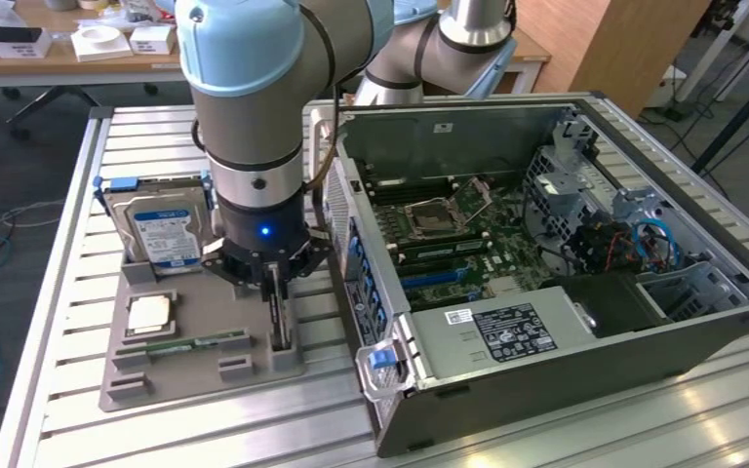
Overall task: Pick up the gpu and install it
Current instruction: 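Pick up the gpu and move the gpu toward the slot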
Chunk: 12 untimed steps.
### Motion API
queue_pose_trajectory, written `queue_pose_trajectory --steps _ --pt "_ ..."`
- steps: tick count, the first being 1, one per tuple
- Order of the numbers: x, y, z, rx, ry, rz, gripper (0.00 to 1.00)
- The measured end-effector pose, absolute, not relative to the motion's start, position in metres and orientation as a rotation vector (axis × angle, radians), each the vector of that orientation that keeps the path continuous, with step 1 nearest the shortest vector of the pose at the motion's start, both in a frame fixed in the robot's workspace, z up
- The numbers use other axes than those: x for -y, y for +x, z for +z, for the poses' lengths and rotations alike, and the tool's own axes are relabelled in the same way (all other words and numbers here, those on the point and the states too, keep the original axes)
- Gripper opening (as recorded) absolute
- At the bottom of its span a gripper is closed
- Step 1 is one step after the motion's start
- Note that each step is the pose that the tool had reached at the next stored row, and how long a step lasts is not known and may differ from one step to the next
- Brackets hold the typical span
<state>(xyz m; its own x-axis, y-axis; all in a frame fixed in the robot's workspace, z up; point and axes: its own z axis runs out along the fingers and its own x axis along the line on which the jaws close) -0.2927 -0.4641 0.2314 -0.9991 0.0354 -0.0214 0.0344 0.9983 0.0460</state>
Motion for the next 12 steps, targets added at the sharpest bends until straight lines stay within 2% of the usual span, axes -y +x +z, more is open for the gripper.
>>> queue_pose_trajectory --steps 7,12 --pt "0.464 -0.293 0.238 -3.118 0.054 0.071 0.26" --pt "0.464 -0.293 0.255 -3.118 0.051 0.071 0.26"
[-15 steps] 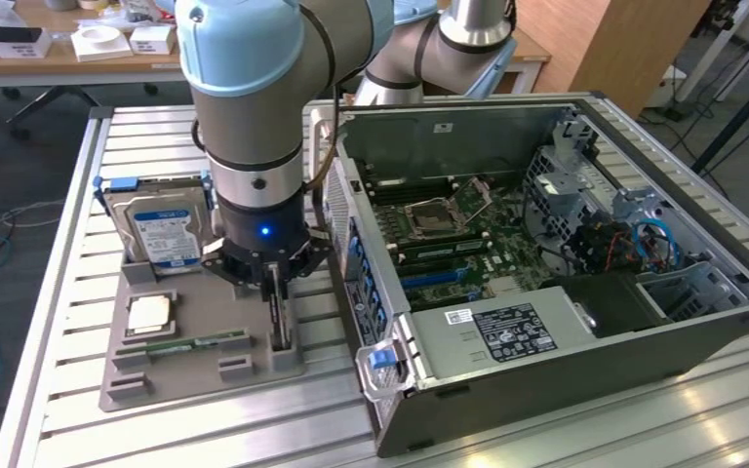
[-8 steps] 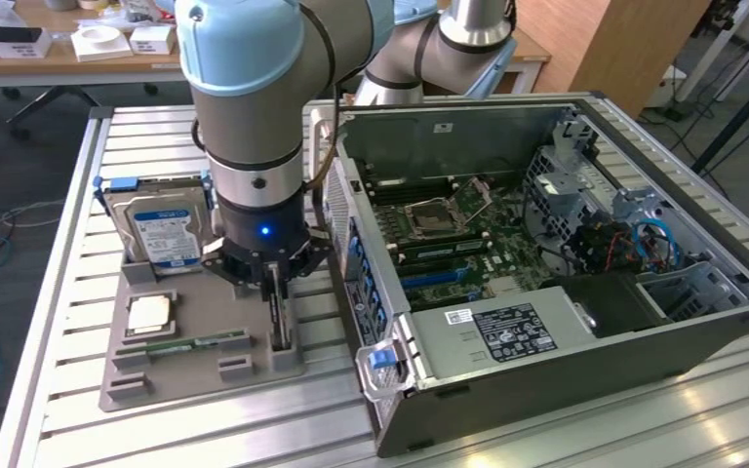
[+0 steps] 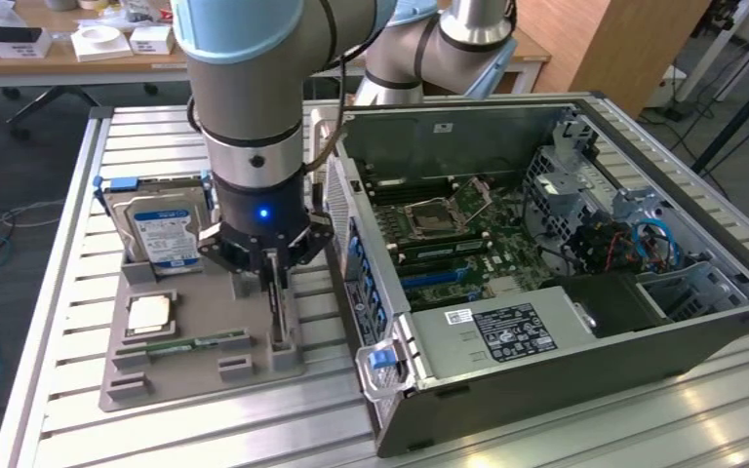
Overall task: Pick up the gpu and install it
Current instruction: 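Pick up the gpu and move the gpu toward the slot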
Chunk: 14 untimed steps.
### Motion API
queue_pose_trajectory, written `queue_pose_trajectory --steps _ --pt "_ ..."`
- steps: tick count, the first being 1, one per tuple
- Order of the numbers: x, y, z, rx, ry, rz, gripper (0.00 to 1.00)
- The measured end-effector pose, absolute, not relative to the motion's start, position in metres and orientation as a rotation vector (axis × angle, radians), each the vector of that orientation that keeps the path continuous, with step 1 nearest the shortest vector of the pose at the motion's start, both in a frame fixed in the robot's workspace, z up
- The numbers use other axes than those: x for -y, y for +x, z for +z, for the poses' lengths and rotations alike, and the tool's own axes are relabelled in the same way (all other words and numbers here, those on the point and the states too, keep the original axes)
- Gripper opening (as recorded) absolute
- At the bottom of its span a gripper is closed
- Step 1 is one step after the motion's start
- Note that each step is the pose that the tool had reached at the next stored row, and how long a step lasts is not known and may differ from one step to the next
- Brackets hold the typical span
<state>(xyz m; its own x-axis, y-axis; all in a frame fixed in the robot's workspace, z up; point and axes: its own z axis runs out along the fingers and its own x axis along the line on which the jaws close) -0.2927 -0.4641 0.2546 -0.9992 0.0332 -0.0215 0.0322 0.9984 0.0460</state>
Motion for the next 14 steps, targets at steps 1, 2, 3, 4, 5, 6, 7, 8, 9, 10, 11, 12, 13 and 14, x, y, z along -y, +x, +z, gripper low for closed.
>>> queue_pose_trajectory --steps 1,2,3,4,5,6,7,8,9,10,11,12,13,14 --pt "0.464 -0.293 0.259 -3.118 0.050 0.071 0.26" --pt "0.464 -0.293 0.263 -3.118 0.049 0.071 0.26" --pt "0.464 -0.293 0.267 -3.118 0.049 0.071 0.26" --pt "0.464 -0.293 0.272 -3.118 0.048 0.071 0.26" --pt "0.464 -0.293 0.277 -3.118 0.048 0.071 0.26" --pt "0.464 -0.293 0.281 -3.118 0.048 0.071 0.26" --pt "0.464 -0.293 0.286 -3.118 0.048 0.071 0.26" --pt "0.464 -0.293 0.290 -3.118 0.048 0.071 0.26" --pt "0.464 -0.293 0.294 -3.118 0.048 0.071 0.26" --pt "0.464 -0.293 0.299 -3.118 0.048 0.071 0.26" --pt "0.464 -0.293 0.303 -3.118 0.048 0.071 0.26" --pt "0.464 -0.293 0.308 -3.118 0.048 0.071 0.26" --pt "0.464 -0.293 0.312 -3.118 0.048 0.071 0.26" --pt "0.464 -0.293 0.317 -3.118 0.048 0.071 0.26"
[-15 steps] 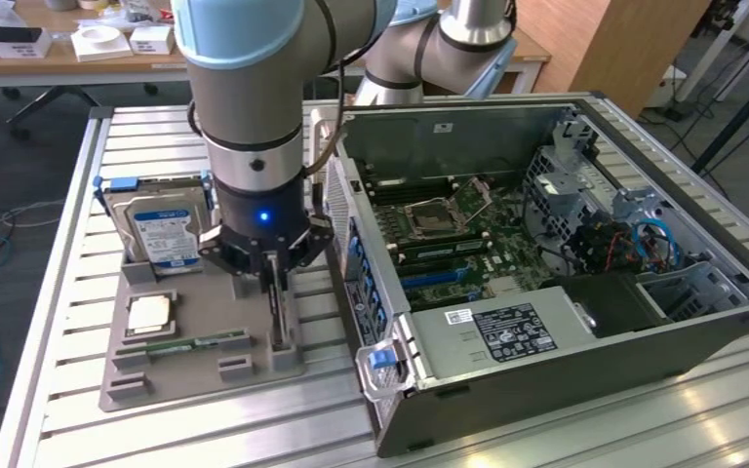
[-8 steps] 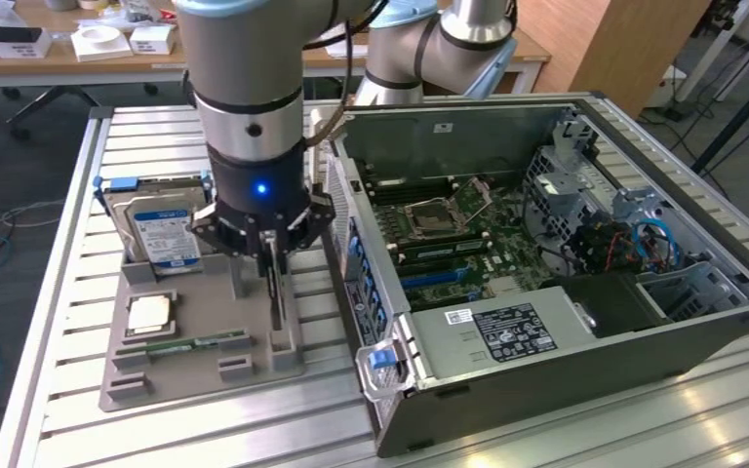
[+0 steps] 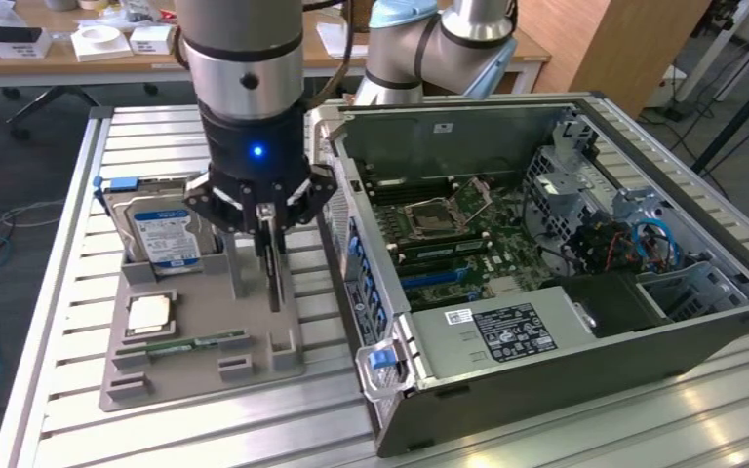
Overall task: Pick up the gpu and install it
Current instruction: 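Pick up the gpu and move the gpu toward the slot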
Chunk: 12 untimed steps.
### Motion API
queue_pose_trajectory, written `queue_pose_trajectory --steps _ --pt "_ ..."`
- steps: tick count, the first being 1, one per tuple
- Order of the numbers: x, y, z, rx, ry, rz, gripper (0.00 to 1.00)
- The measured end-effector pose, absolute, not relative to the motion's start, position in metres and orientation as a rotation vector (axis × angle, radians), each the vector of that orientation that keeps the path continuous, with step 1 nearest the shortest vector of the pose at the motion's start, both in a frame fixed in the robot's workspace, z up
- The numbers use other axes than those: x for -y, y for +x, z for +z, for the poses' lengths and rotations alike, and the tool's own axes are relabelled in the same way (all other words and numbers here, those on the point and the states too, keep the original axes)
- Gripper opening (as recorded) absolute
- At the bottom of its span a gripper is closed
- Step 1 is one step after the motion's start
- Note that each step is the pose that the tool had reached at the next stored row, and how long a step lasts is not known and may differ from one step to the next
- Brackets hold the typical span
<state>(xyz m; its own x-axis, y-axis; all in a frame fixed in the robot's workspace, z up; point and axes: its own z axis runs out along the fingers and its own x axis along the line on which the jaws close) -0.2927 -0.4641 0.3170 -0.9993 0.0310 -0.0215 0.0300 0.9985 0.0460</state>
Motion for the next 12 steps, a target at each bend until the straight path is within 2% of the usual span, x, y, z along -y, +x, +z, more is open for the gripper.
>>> queue_pose_trajectory --steps 12 --pt "0.464 -0.293 0.371 -3.118 0.048 0.071 0.26"
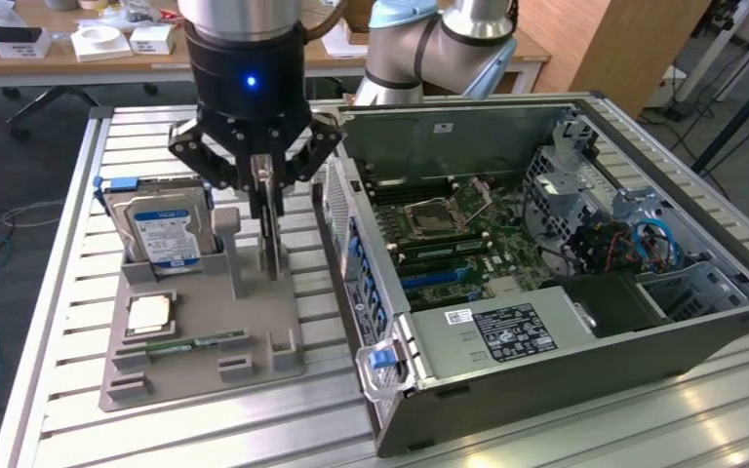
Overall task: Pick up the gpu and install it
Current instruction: 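Pick up the gpu and move the gpu toward the slot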
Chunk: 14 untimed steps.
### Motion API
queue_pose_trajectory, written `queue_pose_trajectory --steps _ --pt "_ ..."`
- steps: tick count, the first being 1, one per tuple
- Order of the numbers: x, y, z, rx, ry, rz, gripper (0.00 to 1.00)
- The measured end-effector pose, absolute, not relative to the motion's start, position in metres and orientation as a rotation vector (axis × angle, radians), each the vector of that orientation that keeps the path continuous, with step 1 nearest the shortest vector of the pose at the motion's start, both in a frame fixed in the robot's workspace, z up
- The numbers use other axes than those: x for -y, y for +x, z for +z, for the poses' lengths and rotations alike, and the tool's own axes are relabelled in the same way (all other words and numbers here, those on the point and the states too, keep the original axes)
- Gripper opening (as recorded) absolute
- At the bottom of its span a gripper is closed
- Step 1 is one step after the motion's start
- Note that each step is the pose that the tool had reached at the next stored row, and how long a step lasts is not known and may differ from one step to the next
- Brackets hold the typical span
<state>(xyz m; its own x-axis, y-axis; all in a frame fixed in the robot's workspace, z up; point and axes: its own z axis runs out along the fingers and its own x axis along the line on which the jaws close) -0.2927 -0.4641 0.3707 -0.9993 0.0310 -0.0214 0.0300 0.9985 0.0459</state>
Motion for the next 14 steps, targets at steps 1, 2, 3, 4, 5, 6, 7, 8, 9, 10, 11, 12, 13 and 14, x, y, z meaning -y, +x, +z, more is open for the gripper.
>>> queue_pose_trajectory --steps 1,2,3,4,5,6,7,8,9,10,11,12,13,14 --pt "0.464 -0.293 0.375 -3.118 0.048 0.071 0.26" --pt "0.464 -0.293 0.378 -3.118 0.048 0.071 0.26" --pt "0.464 -0.293 0.381 -3.118 0.048 0.071 0.26" --pt "0.464 -0.293 0.384 -3.118 0.048 0.071 0.26" --pt "0.464 -0.293 0.387 -3.118 0.048 0.071 0.26" --pt "0.464 -0.293 0.390 -3.118 0.048 0.071 0.26" --pt "0.464 -0.293 0.393 -3.118 0.048 0.071 0.26" --pt "0.464 -0.293 0.396 -3.118 0.048 0.071 0.26" --pt "0.464 -0.293 0.400 -3.118 0.048 0.071 0.26" --pt "0.464 -0.293 0.404 -3.118 0.048 0.071 0.26" --pt "0.464 -0.293 0.407 -3.118 0.048 0.071 0.26" --pt "0.464 -0.293 0.412 -3.118 0.048 0.071 0.26" --pt "0.464 -0.293 0.415 -3.118 0.048 0.071 0.26" --pt "0.464 -0.293 0.419 -3.118 0.048 0.071 0.26"
